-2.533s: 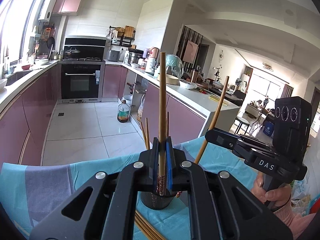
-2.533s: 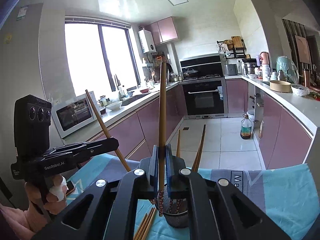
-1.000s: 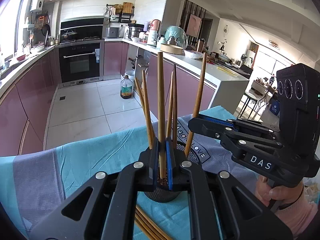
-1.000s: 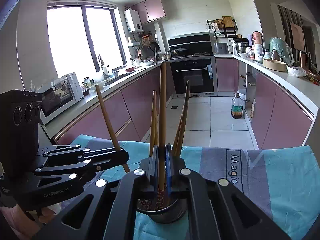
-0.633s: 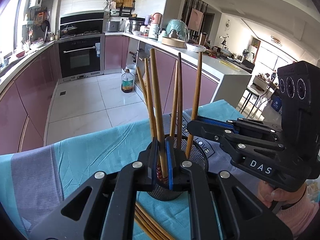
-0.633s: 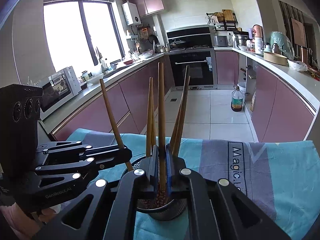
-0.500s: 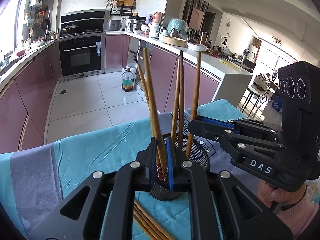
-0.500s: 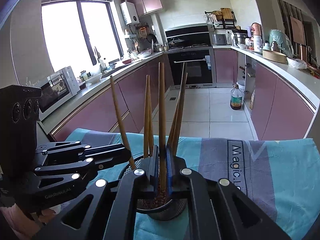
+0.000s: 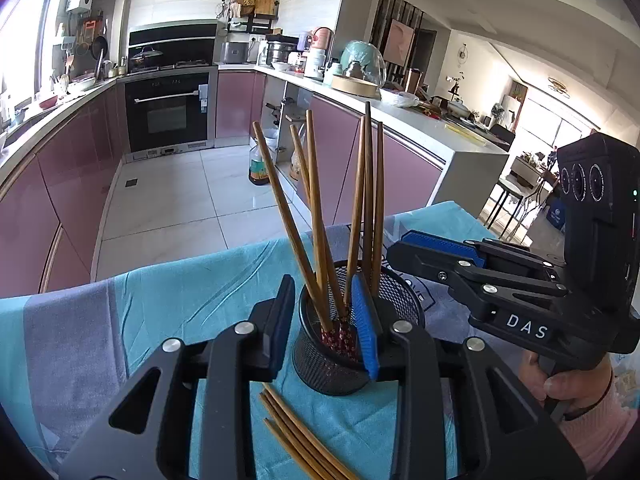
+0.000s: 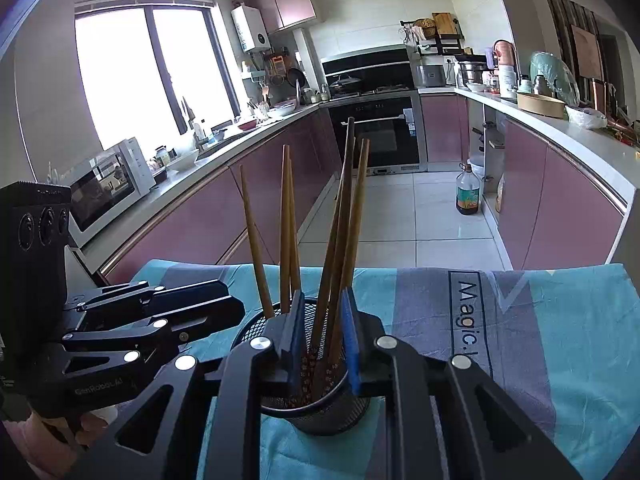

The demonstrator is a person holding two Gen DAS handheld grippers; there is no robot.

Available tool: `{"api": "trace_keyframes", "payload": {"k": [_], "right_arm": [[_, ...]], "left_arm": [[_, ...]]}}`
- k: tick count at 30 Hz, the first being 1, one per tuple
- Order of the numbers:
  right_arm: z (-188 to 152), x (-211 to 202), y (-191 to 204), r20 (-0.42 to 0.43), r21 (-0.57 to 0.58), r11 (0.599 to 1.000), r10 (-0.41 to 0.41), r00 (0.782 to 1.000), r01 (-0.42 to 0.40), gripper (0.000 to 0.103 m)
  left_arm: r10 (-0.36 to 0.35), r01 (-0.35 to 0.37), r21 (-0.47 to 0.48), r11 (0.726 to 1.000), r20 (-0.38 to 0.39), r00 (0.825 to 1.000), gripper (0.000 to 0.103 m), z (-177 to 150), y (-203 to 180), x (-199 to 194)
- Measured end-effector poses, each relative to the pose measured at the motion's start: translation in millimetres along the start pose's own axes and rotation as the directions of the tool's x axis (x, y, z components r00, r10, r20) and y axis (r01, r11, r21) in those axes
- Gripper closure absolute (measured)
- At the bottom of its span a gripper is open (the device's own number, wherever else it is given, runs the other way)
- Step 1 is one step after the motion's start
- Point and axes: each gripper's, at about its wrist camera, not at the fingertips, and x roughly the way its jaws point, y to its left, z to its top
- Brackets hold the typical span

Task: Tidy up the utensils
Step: 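Lower the left chopstick into the cup and open while the right gripper releases its own, then move both open grippers back over the remaining chopsticks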

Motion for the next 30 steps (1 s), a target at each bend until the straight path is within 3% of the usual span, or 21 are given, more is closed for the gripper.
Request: {"api": "trace_keyframes", "payload": {"k": [9, 19, 30], "right_arm": [[-7, -20, 6, 0.028, -0.024, 1.0, 0.004, 1.0, -0.003, 0.073], [-26, -46, 27, 0.023, -0.084, 0.994, 0.071, 0.997, -0.068, 0.063], [-75, -21, 42, -0.131, -0.076, 0.99, 0.109, 0.985, -0.119, 0.063]], "left_arm": [[0.01, -0.009, -0.026, 1.0, 0.035, 0.999, 0.048, -20, 3, -24], [0.065, -0.063, -0.04, 0.997, 0.046, 0.997, 0.044, -45, 15, -52], [0.109, -0.112, -0.069, 0.991, -0.044, 0.993, 0.044, -89, 34, -53]]}}
